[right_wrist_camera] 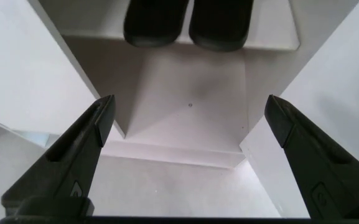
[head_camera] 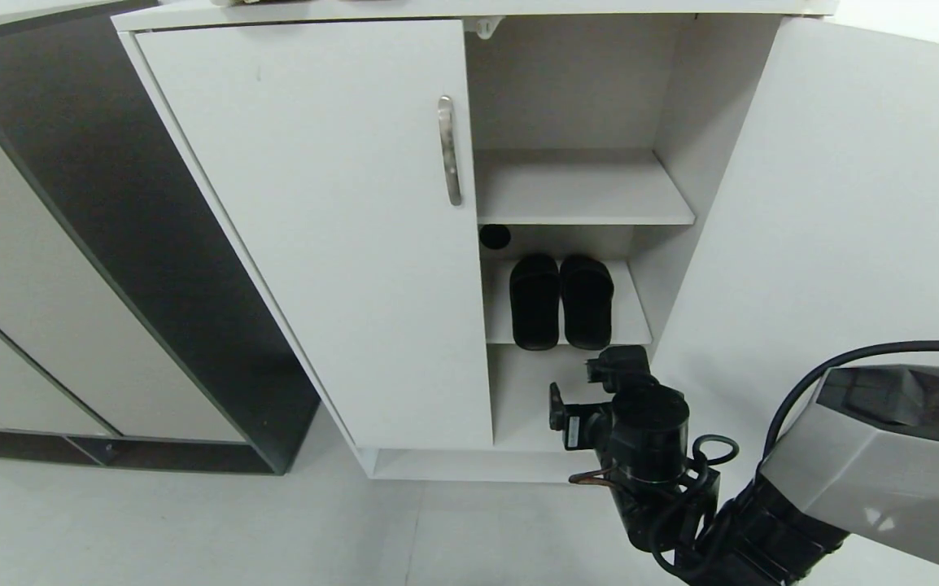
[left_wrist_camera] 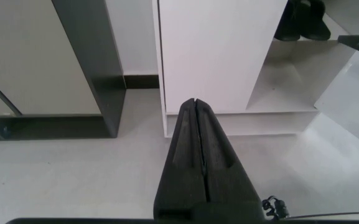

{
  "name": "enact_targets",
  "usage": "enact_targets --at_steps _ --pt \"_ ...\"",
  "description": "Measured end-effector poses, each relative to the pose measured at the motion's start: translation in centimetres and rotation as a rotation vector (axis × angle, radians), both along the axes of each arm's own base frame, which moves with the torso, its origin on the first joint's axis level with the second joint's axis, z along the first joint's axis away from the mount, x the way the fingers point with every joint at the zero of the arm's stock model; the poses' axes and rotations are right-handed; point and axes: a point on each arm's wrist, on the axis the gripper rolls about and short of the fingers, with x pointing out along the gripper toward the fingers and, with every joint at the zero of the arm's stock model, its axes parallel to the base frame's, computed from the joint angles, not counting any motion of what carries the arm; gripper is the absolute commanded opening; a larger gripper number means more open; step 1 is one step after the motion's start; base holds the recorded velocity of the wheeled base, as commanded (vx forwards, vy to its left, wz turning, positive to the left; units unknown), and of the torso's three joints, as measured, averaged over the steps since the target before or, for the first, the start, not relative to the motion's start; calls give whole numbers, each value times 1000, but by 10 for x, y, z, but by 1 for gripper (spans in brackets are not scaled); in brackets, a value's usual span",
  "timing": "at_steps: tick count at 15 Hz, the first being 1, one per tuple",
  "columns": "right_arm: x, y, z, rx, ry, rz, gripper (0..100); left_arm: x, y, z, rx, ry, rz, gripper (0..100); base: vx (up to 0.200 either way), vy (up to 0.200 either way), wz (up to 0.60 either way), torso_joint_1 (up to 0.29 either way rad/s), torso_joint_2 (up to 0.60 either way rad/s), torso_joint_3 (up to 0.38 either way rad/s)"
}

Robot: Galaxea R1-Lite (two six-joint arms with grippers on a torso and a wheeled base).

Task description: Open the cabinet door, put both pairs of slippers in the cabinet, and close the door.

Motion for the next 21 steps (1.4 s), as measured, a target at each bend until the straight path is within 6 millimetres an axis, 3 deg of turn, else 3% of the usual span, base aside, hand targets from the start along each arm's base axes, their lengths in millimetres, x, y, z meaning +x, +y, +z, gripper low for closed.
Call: enact_targets --at_steps 12,21 --pt "2 -2 0 -2 1 -8 100 0 0 0 0 0 0 0 0 0 0 2 1 197" --pt "3 -3 -4 -48 3 -3 100 0 0 0 -2 0 3 0 0 0 0 1 0 11"
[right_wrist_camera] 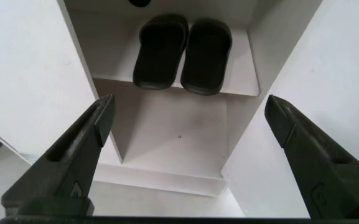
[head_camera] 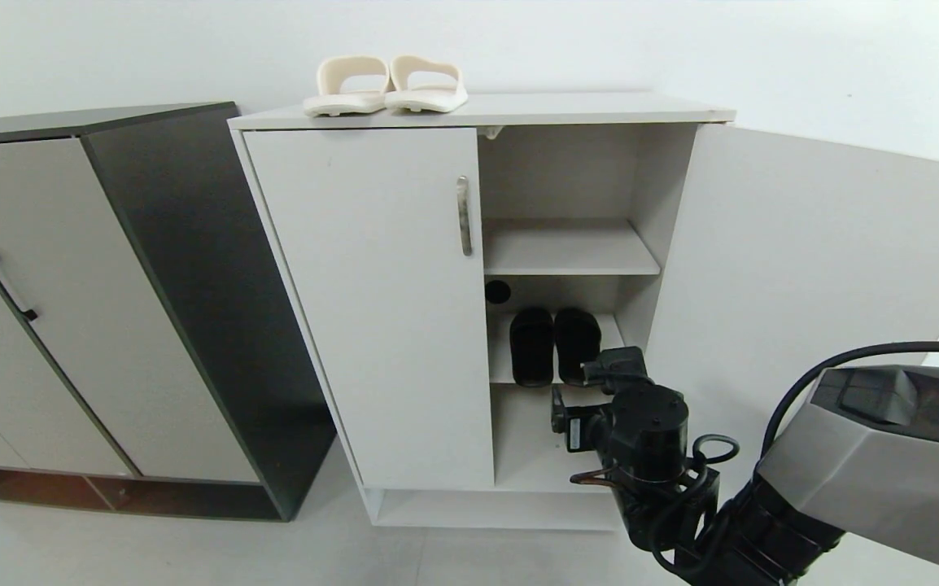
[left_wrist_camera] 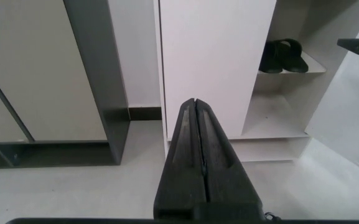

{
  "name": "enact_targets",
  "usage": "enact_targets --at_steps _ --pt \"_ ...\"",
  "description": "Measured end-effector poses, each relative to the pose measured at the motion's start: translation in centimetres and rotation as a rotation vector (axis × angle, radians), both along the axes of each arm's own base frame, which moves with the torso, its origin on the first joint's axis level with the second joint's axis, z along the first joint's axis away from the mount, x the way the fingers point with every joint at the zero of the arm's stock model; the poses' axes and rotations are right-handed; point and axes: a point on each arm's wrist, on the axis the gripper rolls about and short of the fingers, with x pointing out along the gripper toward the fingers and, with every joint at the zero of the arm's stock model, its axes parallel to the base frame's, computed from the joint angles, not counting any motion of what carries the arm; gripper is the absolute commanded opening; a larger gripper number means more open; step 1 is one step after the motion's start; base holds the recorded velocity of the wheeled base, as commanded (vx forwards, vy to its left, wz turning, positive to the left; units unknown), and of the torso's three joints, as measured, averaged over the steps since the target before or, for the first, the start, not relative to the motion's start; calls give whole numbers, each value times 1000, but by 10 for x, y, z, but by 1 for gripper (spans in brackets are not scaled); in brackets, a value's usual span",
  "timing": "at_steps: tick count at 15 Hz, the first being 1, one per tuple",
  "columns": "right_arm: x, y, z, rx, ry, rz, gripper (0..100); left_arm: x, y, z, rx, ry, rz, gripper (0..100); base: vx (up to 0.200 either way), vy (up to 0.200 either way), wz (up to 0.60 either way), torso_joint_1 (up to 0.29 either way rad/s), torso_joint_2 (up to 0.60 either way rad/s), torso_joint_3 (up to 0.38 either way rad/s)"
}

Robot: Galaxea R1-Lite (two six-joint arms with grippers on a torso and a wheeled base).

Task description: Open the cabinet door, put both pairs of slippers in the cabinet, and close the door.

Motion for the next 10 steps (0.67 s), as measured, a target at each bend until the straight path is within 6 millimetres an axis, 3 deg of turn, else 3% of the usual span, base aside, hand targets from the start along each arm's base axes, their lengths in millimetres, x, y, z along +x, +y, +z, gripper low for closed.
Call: enact_targets --at_steps 2,10 --pt "-1 -1 0 9 -7 13 100 0 0 0 0 0 0 0 0 0 0 0 0 0" --pt "-3 -3 -4 -8 5 27 100 0 0 0 1 0 1 0 0 200 0 5 -1 2"
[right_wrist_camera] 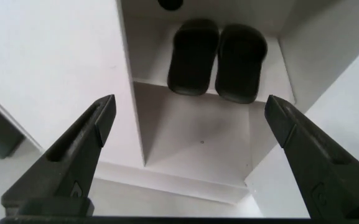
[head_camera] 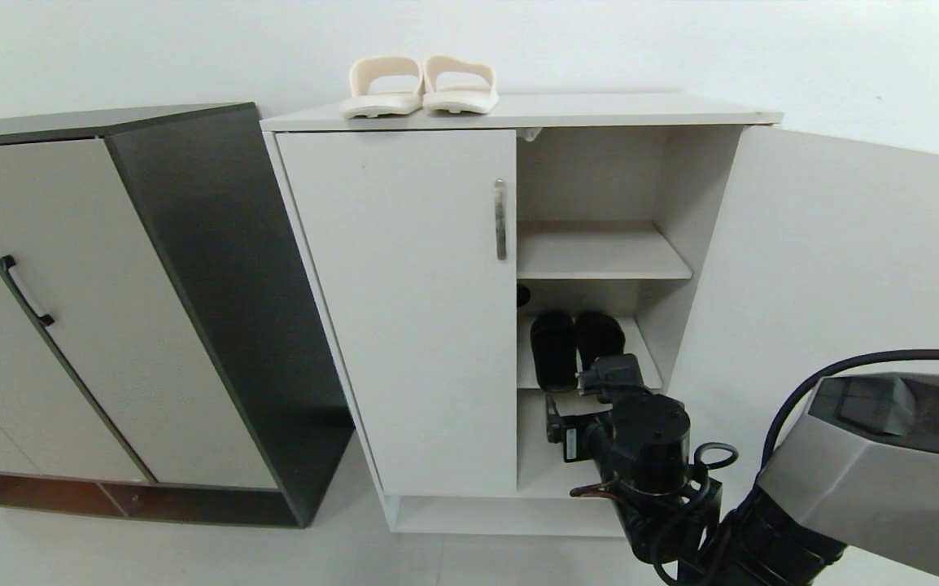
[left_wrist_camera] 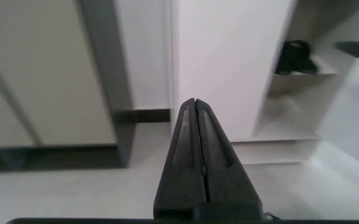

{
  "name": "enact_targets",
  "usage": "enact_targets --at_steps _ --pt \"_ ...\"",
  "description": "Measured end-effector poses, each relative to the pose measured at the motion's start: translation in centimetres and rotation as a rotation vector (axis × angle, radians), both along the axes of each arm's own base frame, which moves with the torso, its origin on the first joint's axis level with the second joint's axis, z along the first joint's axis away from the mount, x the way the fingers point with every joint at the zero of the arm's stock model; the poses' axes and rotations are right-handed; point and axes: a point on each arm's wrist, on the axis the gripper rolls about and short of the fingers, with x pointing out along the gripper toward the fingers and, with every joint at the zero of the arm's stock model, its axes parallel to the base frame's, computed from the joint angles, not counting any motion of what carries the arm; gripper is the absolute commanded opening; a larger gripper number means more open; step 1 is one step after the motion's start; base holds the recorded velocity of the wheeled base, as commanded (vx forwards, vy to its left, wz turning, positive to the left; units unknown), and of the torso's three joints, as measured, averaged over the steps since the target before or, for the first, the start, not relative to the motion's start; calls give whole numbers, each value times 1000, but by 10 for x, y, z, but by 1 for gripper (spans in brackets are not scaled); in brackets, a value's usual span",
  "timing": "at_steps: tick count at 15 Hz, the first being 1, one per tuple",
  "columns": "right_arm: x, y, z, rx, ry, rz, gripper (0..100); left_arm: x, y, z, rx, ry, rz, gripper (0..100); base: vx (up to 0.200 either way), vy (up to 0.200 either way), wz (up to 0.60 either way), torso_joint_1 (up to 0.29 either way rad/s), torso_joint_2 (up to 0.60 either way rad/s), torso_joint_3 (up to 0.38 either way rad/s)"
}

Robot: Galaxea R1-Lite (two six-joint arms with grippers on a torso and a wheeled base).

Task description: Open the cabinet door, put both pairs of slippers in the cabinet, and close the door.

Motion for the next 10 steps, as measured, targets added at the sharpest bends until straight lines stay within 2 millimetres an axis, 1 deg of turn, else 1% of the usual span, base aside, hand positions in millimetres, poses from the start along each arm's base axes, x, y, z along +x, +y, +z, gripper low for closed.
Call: enact_targets --at_steps 10 --pt "-1 -6 -4 -24 -29 25 100 0 0 0 0 0 -2 0 0 200 0 3 2 2"
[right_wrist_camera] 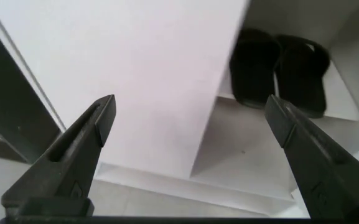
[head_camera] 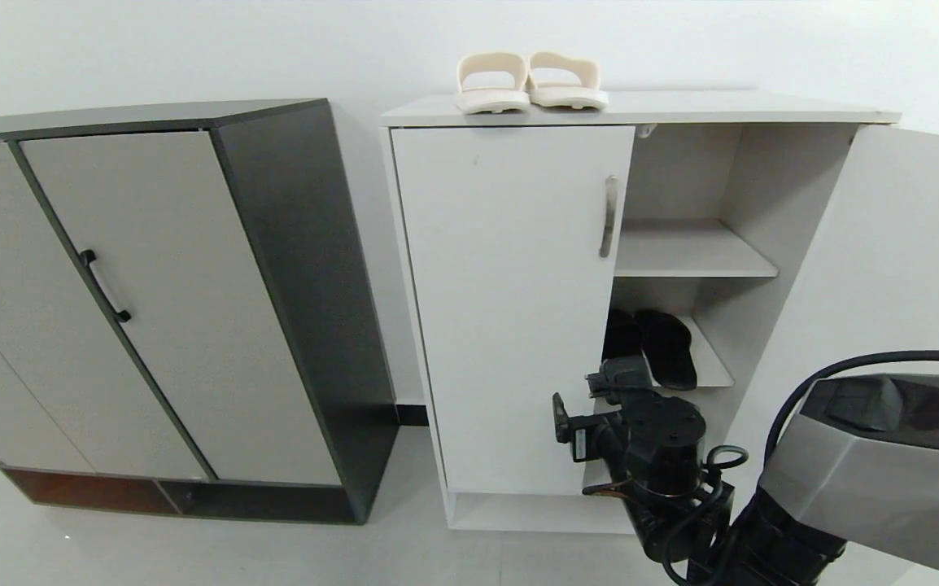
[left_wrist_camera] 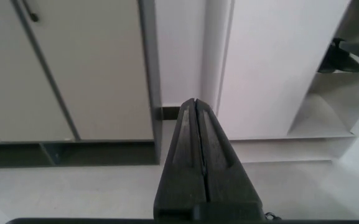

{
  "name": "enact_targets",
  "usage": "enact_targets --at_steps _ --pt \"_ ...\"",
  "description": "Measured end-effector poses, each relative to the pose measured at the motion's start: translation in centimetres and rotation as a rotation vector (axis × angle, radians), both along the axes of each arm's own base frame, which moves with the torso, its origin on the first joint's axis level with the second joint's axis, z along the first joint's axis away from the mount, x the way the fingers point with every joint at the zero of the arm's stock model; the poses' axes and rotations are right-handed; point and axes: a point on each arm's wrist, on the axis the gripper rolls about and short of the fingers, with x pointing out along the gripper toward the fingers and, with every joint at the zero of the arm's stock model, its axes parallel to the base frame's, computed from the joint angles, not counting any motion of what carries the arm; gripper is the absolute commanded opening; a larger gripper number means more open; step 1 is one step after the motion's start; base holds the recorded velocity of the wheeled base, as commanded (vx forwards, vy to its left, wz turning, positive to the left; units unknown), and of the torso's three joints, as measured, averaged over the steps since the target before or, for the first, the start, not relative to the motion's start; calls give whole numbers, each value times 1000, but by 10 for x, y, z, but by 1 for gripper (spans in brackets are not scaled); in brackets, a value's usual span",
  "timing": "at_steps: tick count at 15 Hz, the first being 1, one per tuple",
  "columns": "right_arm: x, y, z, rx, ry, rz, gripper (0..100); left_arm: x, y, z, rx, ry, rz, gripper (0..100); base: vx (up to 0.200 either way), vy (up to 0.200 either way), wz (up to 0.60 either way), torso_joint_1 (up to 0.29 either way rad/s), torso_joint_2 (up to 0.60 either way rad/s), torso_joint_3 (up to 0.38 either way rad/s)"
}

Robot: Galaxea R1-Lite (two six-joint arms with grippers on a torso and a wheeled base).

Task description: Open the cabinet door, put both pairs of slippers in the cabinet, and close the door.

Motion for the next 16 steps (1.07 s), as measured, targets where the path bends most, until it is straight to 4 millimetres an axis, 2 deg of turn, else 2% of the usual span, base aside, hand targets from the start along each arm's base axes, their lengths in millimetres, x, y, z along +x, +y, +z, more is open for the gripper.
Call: enact_targets --at_steps 16 --pt "3 -3 -6 -30 10 -8 100 0 0 0 0 0 0 0 0 0 0 0 0 0"
